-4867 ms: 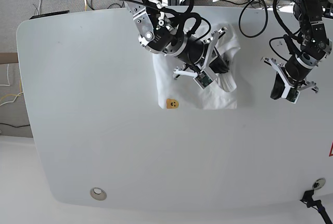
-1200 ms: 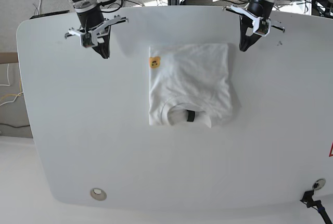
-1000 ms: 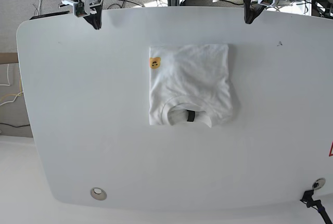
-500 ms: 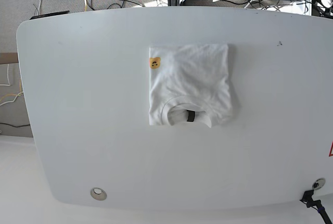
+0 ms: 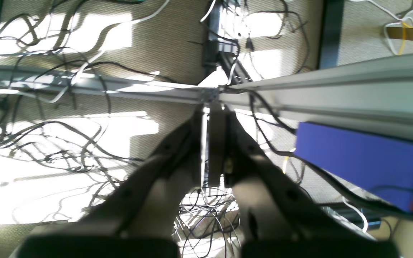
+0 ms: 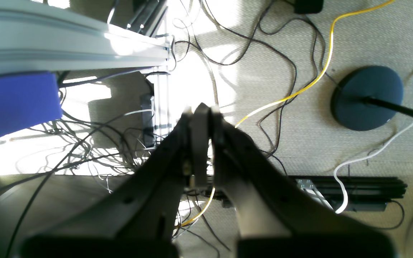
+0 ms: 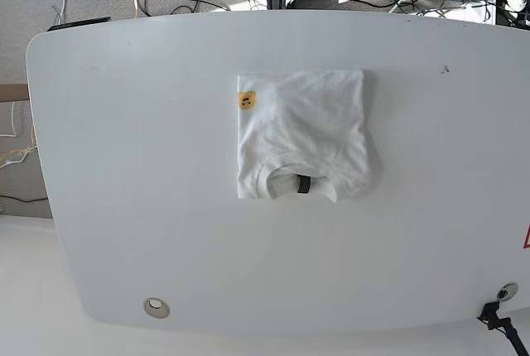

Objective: Fold the T-shirt properly

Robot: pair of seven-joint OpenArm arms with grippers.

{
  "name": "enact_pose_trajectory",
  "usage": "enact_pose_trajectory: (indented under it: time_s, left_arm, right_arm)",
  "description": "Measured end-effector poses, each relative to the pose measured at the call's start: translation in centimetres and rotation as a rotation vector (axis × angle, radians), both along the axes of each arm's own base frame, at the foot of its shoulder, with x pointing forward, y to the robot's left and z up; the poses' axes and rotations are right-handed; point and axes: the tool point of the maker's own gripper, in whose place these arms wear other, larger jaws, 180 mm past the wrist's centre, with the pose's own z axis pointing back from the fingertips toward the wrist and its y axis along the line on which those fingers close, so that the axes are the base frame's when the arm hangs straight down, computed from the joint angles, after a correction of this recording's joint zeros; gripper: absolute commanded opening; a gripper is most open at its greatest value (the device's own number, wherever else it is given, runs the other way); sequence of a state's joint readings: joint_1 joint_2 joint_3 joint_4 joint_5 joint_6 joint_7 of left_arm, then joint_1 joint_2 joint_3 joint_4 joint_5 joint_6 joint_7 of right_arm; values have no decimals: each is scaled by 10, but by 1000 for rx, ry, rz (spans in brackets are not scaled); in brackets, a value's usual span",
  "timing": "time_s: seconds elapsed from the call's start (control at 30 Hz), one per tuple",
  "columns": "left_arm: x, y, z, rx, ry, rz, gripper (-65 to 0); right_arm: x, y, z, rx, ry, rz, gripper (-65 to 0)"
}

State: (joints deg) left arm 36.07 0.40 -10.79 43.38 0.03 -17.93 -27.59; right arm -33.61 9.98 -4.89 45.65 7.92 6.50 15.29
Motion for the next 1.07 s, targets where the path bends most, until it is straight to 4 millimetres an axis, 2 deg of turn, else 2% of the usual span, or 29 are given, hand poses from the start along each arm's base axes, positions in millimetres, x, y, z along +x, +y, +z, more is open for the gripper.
enact_pose_trajectory:
  time_s: [0.13,0.3,0.37,0.53,0.67,0.77,0.87,1.07]
  left_arm:
    - [8,11,-19,5,41,3,-650]
    - [4,24,-42,7,132,19,-650]
    - [2,27,-49,6,166,31,-650]
    - [12,27,-60,-9,215,53,-650]
    - [6,22,-70,-31,341,30,-650]
    - [14,22,-76,-12,393,19,-650]
    - [21,42,-78,82,419,35,-650]
    - [17,34,-82,62,503,22,-650]
  right_arm:
    - [10,-3,-13,-16,20,-18,-650]
    - [17,0,-27,-14,51,-31,-650]
    - [20,-4,-31,-24,63,-35,-650]
    - [26,-9,-38,-36,86,-42,-650]
    - [45,5,-44,-17,76,10,-650]
    - [37,10,-52,-13,138,19,-650]
    - [33,11,-55,-20,160,12,-650]
    - [40,24,-55,3,149,11,-650]
